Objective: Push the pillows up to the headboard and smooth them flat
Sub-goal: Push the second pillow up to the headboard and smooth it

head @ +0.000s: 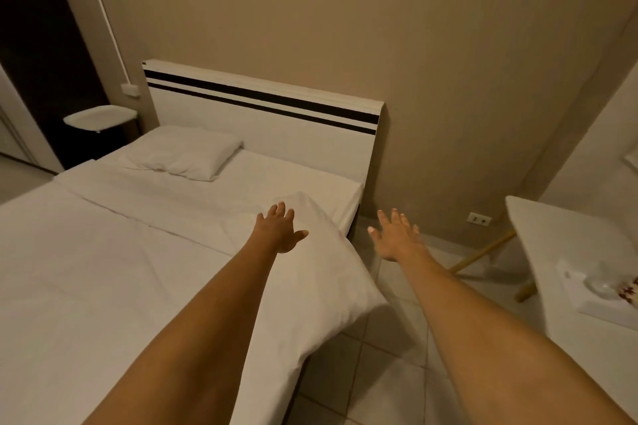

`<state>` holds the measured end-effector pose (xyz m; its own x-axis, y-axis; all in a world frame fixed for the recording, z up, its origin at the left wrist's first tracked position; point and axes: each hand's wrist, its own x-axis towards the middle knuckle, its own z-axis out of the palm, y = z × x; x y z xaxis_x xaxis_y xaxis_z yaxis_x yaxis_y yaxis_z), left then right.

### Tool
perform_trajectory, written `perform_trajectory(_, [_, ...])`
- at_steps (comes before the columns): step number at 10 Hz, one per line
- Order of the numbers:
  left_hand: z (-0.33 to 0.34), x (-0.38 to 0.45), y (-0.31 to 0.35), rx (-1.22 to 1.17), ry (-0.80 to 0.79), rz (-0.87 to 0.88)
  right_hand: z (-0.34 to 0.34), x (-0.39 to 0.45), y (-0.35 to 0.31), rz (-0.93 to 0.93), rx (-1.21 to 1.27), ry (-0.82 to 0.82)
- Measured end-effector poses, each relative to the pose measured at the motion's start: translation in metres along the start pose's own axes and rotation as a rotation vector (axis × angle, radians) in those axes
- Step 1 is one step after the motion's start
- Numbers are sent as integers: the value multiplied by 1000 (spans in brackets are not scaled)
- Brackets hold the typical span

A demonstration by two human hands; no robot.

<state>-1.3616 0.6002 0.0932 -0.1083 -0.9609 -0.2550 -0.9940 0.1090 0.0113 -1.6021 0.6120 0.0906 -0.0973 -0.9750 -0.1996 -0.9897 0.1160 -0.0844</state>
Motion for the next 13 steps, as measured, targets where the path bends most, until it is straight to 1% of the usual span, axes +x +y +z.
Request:
perform_trajectory(2, [5, 56, -11, -34, -16, -83, 1, 79, -9, -87, -45, -25])
perform_trajectory(5, [25, 132, -51, -73, -83, -198, 15, 182, -38, -169, -94, -100])
perform_trajectory(7, [25, 206, -76, -116, -79, -227, 26, 259, -70, -208, -124, -134])
perform_trajectory(8, [30, 238, -89, -129, -114, -239, 36, 292, -93, -257, -114, -159])
perform_trajectory(10, [68, 282, -102, -159, -177, -261, 77, 338, -104, -300, -120, -232])
perform_trajectory(13, [164, 317, -105, -229, -327, -341, 173, 396, -84, -360, -191, -392])
